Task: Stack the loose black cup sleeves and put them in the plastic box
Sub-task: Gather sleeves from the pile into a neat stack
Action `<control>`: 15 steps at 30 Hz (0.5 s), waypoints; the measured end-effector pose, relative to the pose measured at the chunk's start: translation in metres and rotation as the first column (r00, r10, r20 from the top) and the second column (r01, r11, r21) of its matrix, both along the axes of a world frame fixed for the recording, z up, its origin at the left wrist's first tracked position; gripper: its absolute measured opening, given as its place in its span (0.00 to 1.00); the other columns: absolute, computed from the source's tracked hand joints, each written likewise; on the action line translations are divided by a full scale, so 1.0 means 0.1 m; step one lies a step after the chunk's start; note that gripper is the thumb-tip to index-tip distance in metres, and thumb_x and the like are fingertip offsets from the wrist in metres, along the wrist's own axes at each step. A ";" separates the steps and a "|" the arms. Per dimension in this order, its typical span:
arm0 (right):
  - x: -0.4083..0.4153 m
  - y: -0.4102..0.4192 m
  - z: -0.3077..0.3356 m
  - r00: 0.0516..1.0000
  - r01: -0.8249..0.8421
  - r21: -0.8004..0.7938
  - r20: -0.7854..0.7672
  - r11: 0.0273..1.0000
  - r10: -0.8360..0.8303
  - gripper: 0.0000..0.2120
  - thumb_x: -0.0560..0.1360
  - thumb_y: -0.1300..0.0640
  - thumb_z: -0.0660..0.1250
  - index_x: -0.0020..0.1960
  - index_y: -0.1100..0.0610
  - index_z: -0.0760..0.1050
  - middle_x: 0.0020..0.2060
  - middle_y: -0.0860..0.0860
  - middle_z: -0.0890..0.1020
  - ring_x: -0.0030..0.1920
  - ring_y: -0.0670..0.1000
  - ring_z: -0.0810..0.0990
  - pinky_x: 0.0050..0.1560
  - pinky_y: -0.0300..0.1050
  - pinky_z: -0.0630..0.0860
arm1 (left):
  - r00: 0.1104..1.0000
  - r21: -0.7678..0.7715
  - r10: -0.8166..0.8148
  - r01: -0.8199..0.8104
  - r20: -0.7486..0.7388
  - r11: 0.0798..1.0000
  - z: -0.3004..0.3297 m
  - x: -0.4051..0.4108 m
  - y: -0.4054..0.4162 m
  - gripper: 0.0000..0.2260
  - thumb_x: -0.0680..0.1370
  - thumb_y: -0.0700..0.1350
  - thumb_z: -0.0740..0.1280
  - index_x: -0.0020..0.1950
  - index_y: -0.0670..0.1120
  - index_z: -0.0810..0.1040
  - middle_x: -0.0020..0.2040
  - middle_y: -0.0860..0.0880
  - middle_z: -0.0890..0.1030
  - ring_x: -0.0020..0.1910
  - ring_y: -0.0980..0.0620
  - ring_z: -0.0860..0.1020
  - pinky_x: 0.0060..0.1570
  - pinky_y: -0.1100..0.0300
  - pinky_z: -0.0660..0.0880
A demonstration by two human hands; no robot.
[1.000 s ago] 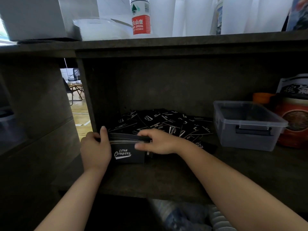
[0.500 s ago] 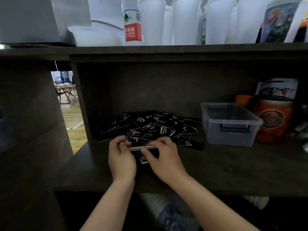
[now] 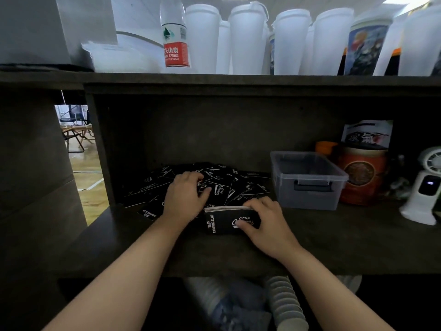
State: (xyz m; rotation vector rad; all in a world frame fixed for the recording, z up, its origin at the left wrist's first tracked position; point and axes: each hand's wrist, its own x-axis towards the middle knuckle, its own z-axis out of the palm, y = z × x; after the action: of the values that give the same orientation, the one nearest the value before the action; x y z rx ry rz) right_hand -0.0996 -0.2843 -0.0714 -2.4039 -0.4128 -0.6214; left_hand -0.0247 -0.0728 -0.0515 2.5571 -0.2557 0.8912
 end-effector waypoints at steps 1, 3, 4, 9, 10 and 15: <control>0.00 0.00 -0.01 1.000 0.008 -0.019 0.003 1.000 -0.008 0.16 0.73 0.47 0.72 0.59 0.47 0.74 0.52 0.43 0.70 0.56 0.45 0.65 0.54 0.36 0.64 | 1.000 0.076 -0.003 0.005 -0.027 0.997 -0.05 0.05 -0.01 0.23 0.77 0.57 0.66 0.68 0.47 0.72 0.66 0.48 0.74 0.66 0.48 0.70 0.65 0.52 0.68; 0.01 0.00 -0.04 0.999 0.025 -0.049 0.036 0.998 -0.023 0.18 0.73 0.46 0.71 0.61 0.48 0.74 0.56 0.43 0.69 0.59 0.43 0.63 0.56 0.35 0.62 | 0.989 0.171 -0.074 0.096 -0.130 0.981 -0.16 0.08 -0.04 0.30 0.77 0.61 0.63 0.76 0.50 0.63 0.75 0.50 0.64 0.74 0.50 0.60 0.72 0.51 0.57; 0.01 0.00 -0.04 0.998 0.032 -0.059 0.055 0.998 -0.029 0.19 0.73 0.45 0.71 0.61 0.48 0.73 0.57 0.44 0.68 0.59 0.43 0.62 0.57 0.35 0.62 | 0.978 0.221 -0.109 0.148 -0.179 0.964 -0.21 0.09 -0.04 0.31 0.78 0.60 0.63 0.77 0.52 0.60 0.77 0.52 0.60 0.76 0.51 0.55 0.73 0.52 0.53; 0.01 0.01 -0.05 0.997 0.039 -0.070 0.071 0.997 -0.034 0.19 0.74 0.45 0.70 0.62 0.47 0.73 0.59 0.43 0.66 0.61 0.41 0.58 0.58 0.35 0.62 | 0.968 0.288 -0.156 0.210 -0.198 0.934 -0.20 0.07 0.03 0.25 0.77 0.51 0.66 0.74 0.59 0.66 0.73 0.57 0.68 0.74 0.54 0.60 0.71 0.55 0.56; 0.01 0.01 -0.06 0.997 0.035 -0.064 0.074 0.997 -0.030 0.19 0.73 0.45 0.70 0.62 0.47 0.73 0.59 0.42 0.66 0.61 0.41 0.59 0.58 0.35 0.62 | 0.968 0.278 -0.187 0.228 -0.165 0.933 -0.19 0.04 0.02 0.23 0.78 0.50 0.66 0.72 0.58 0.68 0.71 0.56 0.71 0.71 0.54 0.65 0.69 0.57 0.60; 0.06 0.00 -0.08 0.995 0.037 -0.061 0.095 0.997 -0.031 0.19 0.73 0.44 0.71 0.61 0.46 0.73 0.59 0.42 0.66 0.61 0.41 0.61 0.58 0.35 0.63 | 0.981 0.042 -0.192 0.190 0.038 0.981 -0.15 -0.09 -0.04 0.14 0.82 0.53 0.59 0.64 0.55 0.77 0.55 0.49 0.81 0.53 0.50 0.78 0.52 0.56 0.75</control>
State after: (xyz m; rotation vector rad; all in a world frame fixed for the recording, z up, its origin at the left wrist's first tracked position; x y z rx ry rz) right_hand -0.0939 -0.2846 -0.0797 -2.4521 -0.4378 -0.7498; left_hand -0.0332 -0.0764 -0.0660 2.4989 -0.5259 0.8750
